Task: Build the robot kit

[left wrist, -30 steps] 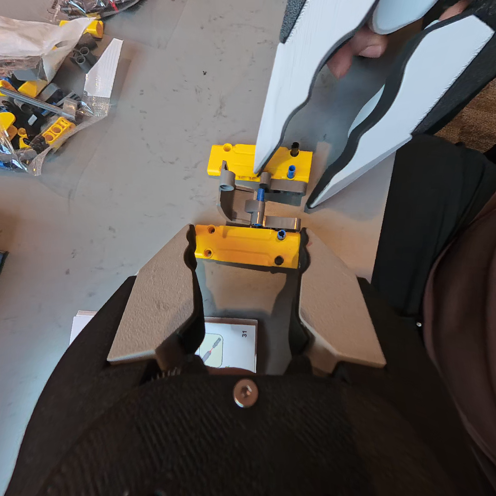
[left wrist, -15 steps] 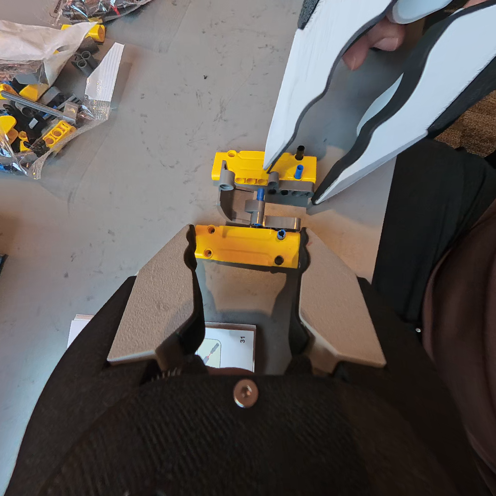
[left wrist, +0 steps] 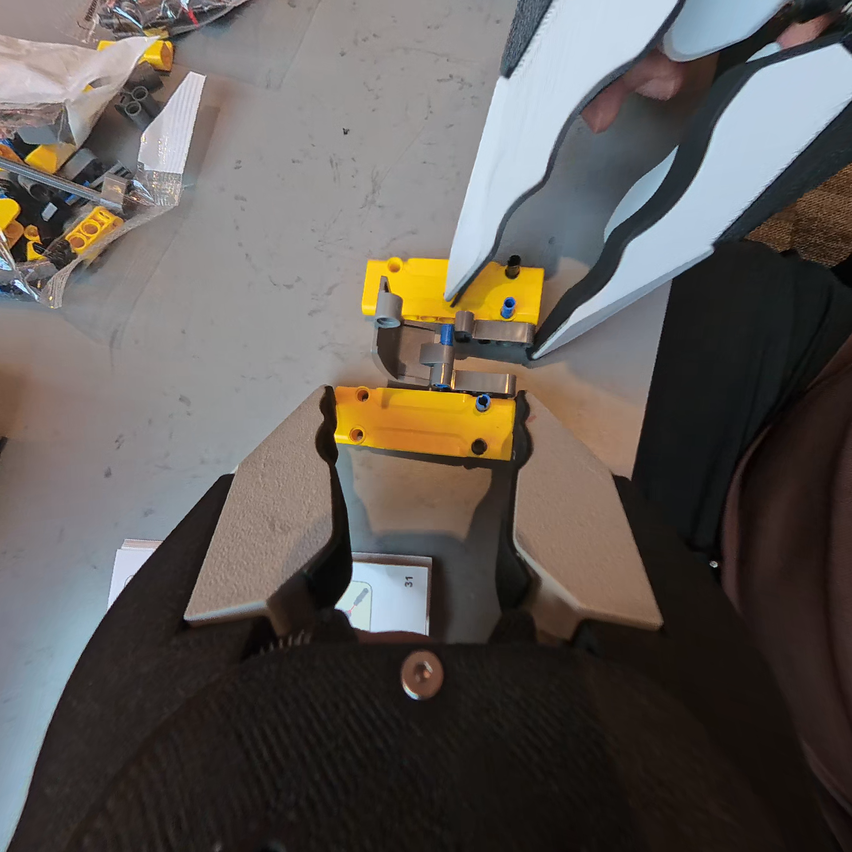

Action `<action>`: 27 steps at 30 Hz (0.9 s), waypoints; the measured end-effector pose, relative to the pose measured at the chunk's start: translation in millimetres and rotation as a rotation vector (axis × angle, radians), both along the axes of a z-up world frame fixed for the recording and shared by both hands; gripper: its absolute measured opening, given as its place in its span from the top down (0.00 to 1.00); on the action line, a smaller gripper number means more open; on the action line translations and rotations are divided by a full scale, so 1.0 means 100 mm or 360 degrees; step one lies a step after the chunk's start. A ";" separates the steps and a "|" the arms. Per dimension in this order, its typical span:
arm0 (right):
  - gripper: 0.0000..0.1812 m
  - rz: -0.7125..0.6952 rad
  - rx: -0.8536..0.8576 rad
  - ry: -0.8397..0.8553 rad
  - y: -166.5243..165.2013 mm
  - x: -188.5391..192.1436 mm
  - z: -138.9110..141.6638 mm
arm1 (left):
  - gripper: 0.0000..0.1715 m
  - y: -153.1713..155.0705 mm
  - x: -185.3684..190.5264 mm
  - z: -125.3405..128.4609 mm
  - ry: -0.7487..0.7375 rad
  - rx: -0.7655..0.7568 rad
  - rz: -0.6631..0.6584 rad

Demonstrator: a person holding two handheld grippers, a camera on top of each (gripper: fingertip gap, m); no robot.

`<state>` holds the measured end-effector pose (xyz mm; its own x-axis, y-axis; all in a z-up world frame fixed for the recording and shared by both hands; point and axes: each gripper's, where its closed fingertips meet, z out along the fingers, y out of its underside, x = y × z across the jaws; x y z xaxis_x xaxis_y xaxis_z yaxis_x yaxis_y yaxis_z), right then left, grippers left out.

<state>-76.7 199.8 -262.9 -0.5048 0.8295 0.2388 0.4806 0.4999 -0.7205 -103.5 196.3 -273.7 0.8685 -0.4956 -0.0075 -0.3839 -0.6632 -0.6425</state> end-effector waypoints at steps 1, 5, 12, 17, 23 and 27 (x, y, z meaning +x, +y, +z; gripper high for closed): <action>0.81 0.0005 0.0004 0.0003 -0.01 0.00 -0.01 | 0.56 -0.01 0.00 0.00 0.0001 -0.0004 -0.0001; 0.81 0.0004 0.0013 0.0023 -0.03 0.00 -0.01 | 0.56 -0.03 0.00 0.00 0.0009 -0.0016 -0.0004; 0.82 -0.0035 0.0000 0.0038 0.02 -0.01 -0.01 | 0.56 -0.04 -0.01 0.00 0.0009 -0.0022 -0.0008; 0.82 -0.0046 0.0004 0.0050 0.01 -0.03 0.00 | 0.56 -0.01 0.02 0.00 0.0004 -0.0010 0.0005; 0.84 -0.0062 0.0012 0.0063 0.01 -0.04 0.00 | 0.56 -0.01 0.02 0.00 0.0005 -0.0010 0.0011; 0.84 -0.0080 0.0056 0.0078 0.03 -0.05 0.00 | 0.56 0.01 0.01 0.00 0.0004 -0.0001 0.0033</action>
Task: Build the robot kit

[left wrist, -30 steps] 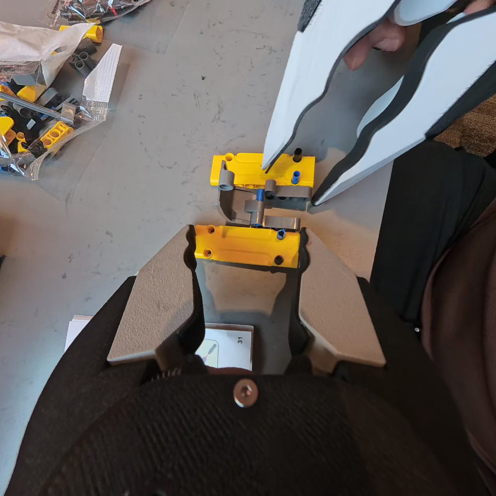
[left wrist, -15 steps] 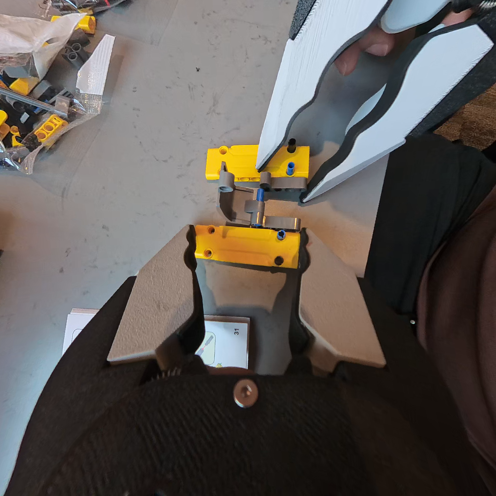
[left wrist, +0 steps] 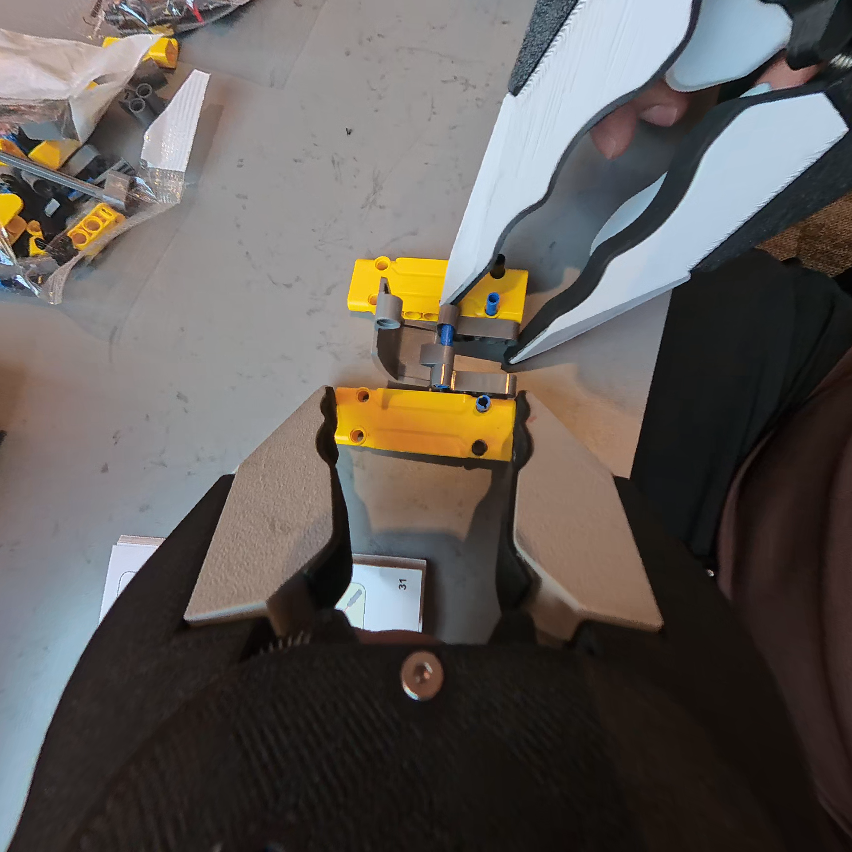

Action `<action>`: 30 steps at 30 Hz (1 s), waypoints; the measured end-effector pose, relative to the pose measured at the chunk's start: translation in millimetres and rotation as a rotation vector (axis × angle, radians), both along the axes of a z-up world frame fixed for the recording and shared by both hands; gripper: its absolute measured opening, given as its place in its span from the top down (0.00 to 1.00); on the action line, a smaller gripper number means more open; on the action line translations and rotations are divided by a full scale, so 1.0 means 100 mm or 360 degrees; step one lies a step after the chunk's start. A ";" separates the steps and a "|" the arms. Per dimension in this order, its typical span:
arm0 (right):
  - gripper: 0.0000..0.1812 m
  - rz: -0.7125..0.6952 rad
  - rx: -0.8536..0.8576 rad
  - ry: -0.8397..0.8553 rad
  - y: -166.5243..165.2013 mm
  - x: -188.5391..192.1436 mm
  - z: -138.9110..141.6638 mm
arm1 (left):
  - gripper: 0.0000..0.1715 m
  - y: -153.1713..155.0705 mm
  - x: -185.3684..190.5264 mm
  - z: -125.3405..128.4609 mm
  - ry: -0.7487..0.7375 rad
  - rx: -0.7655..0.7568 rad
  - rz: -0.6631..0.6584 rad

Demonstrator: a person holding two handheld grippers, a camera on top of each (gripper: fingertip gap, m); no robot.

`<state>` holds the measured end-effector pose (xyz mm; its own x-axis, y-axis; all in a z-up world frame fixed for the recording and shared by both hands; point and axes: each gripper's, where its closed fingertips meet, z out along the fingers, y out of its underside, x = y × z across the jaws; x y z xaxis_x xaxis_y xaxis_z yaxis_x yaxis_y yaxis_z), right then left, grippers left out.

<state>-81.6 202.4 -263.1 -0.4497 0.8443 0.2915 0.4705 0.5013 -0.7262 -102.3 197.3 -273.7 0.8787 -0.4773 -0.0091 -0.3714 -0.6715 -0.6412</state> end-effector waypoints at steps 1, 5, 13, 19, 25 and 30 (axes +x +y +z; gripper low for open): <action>0.84 0.0004 0.0002 0.0002 0.00 0.00 0.00 | 0.56 0.00 0.00 0.00 0.0001 0.0001 0.0007; 0.84 0.0004 -0.0005 0.0001 0.00 0.00 0.00 | 0.56 0.02 0.00 0.00 -0.0002 0.0012 0.0005; 0.85 0.0041 0.0058 0.0033 0.00 -0.01 0.00 | 0.57 0.02 0.01 0.00 0.0010 0.0011 -0.0036; 0.85 0.0137 0.0309 0.0039 0.00 -0.02 -0.01 | 0.57 0.00 0.02 0.01 0.0068 -0.0044 -0.0100; 0.86 0.0182 0.0631 0.0041 0.01 -0.01 0.01 | 0.57 -0.02 0.03 0.01 0.0105 -0.0069 -0.0105; 0.86 0.0176 0.0928 -0.0018 0.03 -0.02 0.02 | 0.57 -0.04 0.03 0.01 0.0159 -0.0135 -0.0098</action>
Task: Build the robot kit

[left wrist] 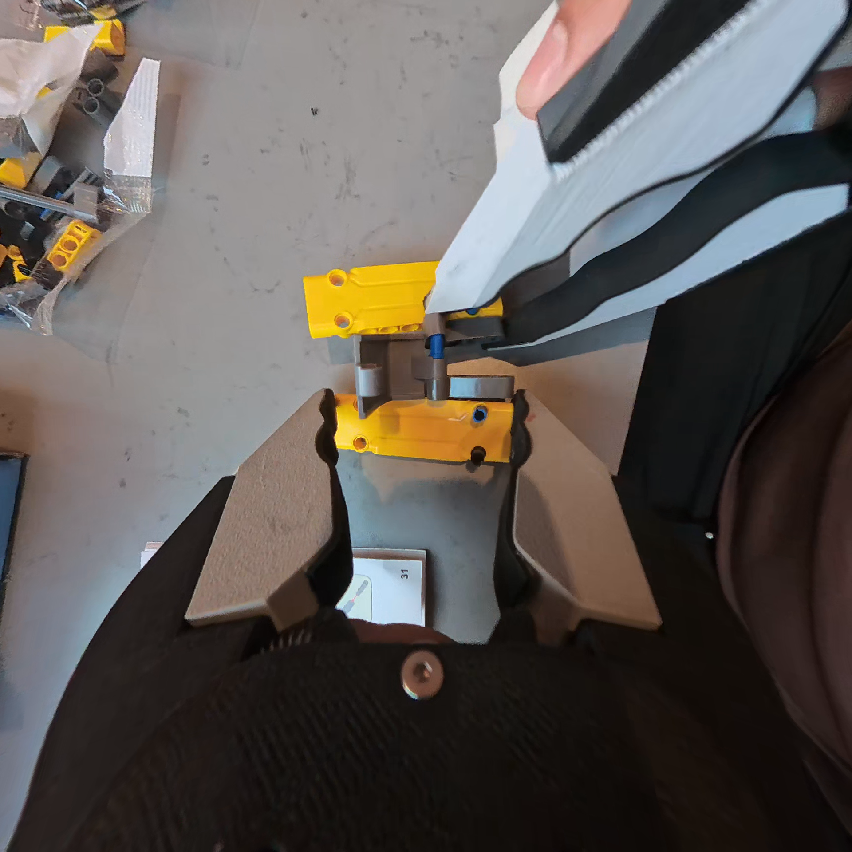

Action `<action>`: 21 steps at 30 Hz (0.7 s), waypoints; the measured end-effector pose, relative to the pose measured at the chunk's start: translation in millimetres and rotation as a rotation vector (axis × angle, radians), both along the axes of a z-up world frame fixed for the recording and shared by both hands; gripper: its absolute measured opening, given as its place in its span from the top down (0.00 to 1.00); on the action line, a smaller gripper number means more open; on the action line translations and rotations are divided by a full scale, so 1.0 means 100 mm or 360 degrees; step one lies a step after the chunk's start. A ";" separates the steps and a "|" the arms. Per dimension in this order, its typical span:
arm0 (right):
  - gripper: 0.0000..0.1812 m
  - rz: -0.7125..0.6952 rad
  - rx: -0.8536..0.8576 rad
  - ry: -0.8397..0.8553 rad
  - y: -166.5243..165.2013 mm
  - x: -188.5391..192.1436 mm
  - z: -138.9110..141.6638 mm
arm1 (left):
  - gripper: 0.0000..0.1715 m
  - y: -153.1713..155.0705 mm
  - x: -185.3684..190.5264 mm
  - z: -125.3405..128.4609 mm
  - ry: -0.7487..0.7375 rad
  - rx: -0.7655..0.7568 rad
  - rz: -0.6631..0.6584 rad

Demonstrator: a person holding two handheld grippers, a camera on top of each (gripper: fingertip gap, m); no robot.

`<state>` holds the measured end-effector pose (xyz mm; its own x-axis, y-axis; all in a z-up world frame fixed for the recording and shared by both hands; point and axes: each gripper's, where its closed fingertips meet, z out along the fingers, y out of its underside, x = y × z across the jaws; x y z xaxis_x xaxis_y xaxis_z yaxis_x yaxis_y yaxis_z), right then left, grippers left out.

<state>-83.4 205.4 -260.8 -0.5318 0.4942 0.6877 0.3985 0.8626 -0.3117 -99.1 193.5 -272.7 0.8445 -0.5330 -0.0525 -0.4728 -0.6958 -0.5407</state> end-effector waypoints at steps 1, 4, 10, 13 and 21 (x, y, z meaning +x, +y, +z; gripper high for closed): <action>0.86 -0.0008 0.0068 -0.0014 0.01 0.00 0.00 | 0.57 0.00 0.00 0.00 0.0012 -0.0016 0.0004; 0.90 -0.0044 -0.0024 -0.0072 -0.05 0.02 -0.04 | 0.57 0.02 -0.01 0.00 0.0009 -0.0037 0.0054; 0.90 -0.0072 -0.0142 0.0005 -0.05 0.02 -0.03 | 0.58 -0.02 0.01 0.00 -0.0145 0.0005 0.0098; 0.89 -0.0089 -0.0245 0.0018 -0.07 0.03 -0.02 | 0.58 -0.07 -0.04 0.01 -0.0186 0.0001 0.0144; 0.88 -0.0086 -0.0413 0.0023 -0.10 0.05 -0.02 | 0.54 -0.18 -0.09 0.31 -0.0544 0.0085 0.0193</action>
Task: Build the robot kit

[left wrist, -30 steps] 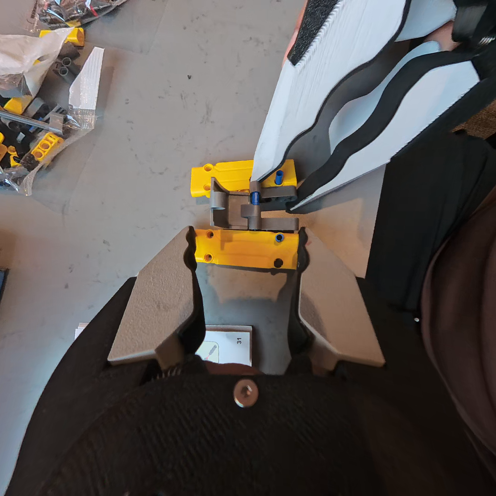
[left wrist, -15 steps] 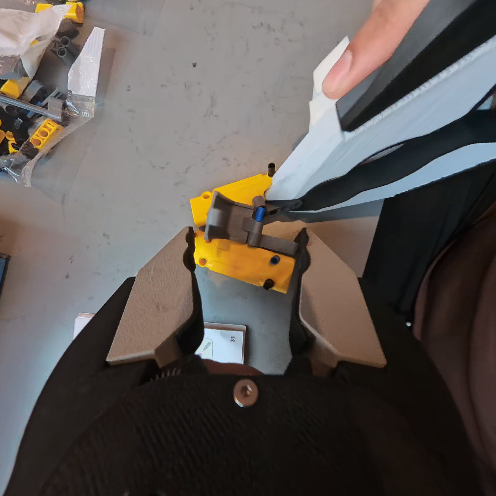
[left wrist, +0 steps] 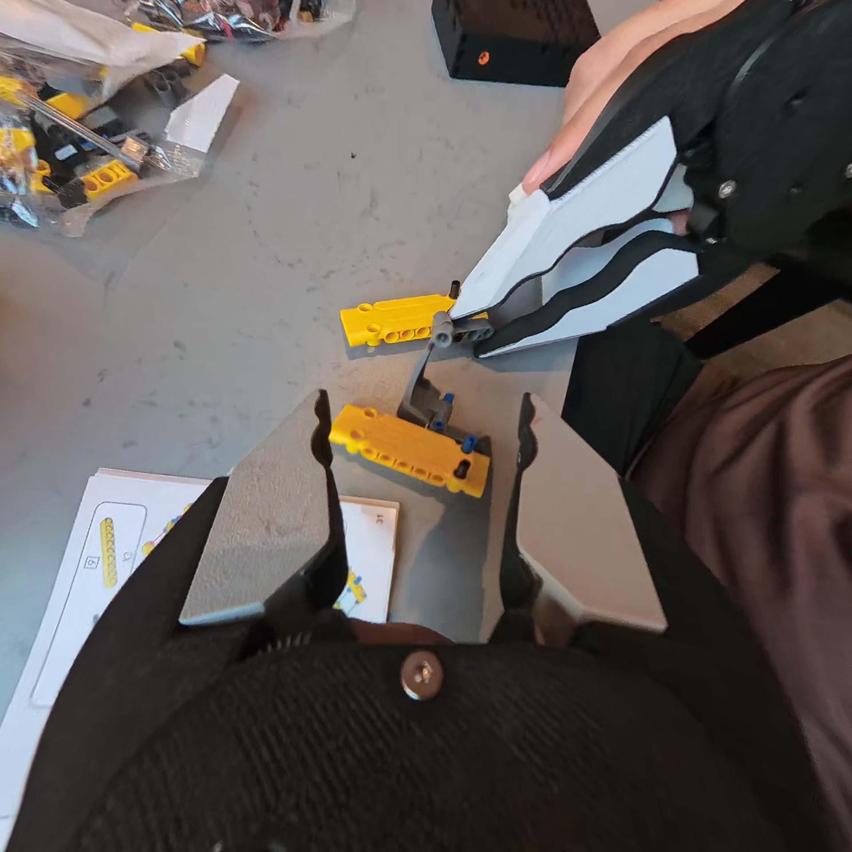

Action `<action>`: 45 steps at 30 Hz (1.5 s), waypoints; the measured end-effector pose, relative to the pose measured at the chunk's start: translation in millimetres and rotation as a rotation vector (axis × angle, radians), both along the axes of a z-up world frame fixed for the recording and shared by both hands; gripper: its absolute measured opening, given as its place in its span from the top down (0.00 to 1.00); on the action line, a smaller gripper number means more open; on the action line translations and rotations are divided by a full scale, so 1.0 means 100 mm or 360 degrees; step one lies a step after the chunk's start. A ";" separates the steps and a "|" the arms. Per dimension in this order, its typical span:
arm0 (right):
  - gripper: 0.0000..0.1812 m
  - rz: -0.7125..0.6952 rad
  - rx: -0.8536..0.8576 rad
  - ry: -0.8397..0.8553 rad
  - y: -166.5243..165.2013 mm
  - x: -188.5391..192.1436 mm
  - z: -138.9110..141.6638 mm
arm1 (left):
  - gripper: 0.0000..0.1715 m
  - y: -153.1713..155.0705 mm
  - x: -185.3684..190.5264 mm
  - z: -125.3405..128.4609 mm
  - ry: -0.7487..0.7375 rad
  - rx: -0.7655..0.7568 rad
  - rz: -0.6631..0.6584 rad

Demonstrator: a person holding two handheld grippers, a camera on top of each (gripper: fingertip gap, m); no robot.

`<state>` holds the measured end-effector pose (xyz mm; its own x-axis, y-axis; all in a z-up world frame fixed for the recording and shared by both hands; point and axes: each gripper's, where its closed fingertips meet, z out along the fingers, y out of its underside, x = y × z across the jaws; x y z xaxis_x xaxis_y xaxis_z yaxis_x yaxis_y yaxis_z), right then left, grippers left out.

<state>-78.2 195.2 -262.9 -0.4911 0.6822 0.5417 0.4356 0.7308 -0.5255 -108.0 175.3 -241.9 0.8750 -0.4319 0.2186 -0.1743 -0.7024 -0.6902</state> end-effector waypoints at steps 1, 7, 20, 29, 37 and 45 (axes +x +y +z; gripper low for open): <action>0.88 0.0001 -0.0011 0.0000 0.00 0.00 0.00 | 0.56 -0.01 -0.03 0.01 0.0015 0.0013 0.0006; 0.86 0.0005 -0.0123 0.0006 -0.03 0.02 0.00 | 0.69 0.04 -0.16 0.04 0.0052 0.0046 0.0013; 0.80 -0.0034 -0.0540 -0.0014 -0.14 0.01 0.02 | 0.96 0.06 0.08 -0.25 0.0183 0.0001 -0.0263; 0.79 -0.0012 -0.0726 0.0029 -0.07 0.01 0.21 | 1.00 0.01 -0.01 -0.18 0.0370 0.0356 -0.0098; 0.75 0.0042 -0.0740 0.0045 -0.14 -0.04 0.23 | 1.00 0.06 0.05 -0.06 0.0376 0.0484 -0.0033; 0.89 0.0151 -0.0728 0.0248 -0.18 -0.09 0.50 | 1.00 0.04 0.20 0.00 0.0336 0.0554 -0.0132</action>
<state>-87.6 177.3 -213.4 -0.4992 0.8236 0.2693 0.2690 0.4427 -0.8554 -88.0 178.8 -242.3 0.8440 -0.5194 -0.1334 -0.3836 -0.4109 -0.8271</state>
